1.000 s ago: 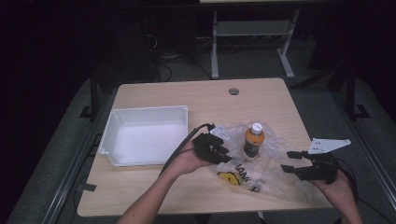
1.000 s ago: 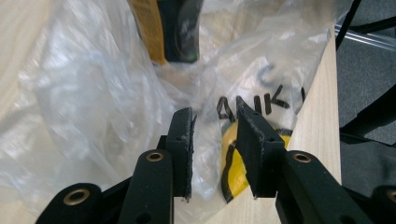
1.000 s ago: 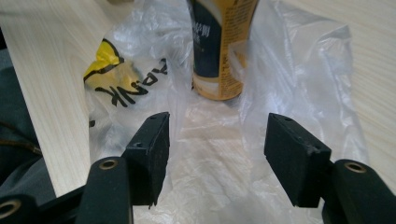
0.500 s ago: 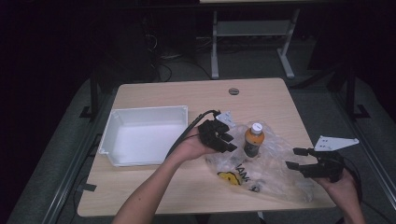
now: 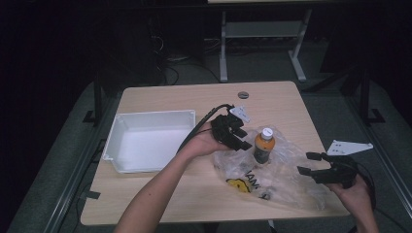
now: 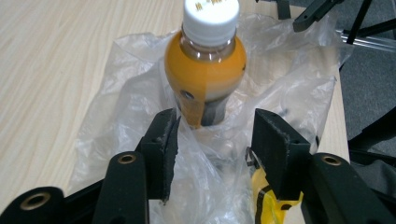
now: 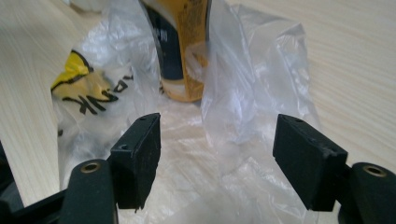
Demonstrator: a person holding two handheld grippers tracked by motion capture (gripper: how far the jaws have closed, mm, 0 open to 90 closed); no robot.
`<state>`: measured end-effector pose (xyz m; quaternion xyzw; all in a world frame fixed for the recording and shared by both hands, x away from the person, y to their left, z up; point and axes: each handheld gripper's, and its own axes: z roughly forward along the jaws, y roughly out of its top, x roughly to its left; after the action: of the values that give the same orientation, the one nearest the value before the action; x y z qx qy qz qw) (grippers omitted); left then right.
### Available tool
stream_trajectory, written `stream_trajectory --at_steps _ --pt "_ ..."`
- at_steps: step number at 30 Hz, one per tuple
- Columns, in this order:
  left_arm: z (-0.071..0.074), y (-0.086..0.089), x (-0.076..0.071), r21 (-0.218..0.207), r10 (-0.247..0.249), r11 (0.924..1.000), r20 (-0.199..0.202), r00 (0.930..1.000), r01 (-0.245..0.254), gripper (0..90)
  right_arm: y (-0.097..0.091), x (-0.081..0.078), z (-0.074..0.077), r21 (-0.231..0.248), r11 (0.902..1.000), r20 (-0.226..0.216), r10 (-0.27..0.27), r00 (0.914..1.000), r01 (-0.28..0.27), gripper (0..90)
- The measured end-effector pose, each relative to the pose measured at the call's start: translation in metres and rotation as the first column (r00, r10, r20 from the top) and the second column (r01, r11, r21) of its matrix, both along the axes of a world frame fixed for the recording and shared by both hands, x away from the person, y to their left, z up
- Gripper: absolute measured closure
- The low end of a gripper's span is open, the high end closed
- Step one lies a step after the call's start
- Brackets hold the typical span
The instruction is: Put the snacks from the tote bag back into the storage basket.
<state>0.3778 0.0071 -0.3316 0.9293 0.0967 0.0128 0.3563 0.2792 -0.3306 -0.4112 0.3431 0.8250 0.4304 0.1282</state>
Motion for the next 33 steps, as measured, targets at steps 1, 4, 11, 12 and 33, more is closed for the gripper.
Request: stream_trajectory --at_steps 1,4,11,12,33 --pt "0.001 -0.001 0.000 -0.003 0.004 1.0000 0.007 1.0000 -0.004 48.5 -0.001 0.000 0.001 0.000 1.0000 0.003 -0.006 1.0000 0.006 30.6" --pt "0.004 -0.003 0.003 -0.008 0.003 1.0000 0.015 0.9999 -0.003 47.2 -0.002 0.000 0.002 0.011 0.9999 0.009 -0.010 0.9999 0.010 29.8" --pt "0.011 -0.008 0.005 -0.019 -0.003 0.9998 0.017 0.9999 0.003 42.1 -0.002 0.000 0.001 0.004 1.0000 0.010 -0.008 0.9999 0.008 29.1" --pt "0.012 -0.009 0.006 -0.021 -0.006 0.9998 0.017 0.9998 0.006 41.9 -0.002 0.000 0.001 0.004 1.0000 0.009 -0.009 0.9999 0.009 29.1" --pt "0.012 -0.041 0.013 0.039 -0.053 0.9978 -0.003 0.9986 0.053 33.6 -0.004 0.001 0.003 0.021 0.9997 0.020 -0.012 0.9997 0.012 29.6"
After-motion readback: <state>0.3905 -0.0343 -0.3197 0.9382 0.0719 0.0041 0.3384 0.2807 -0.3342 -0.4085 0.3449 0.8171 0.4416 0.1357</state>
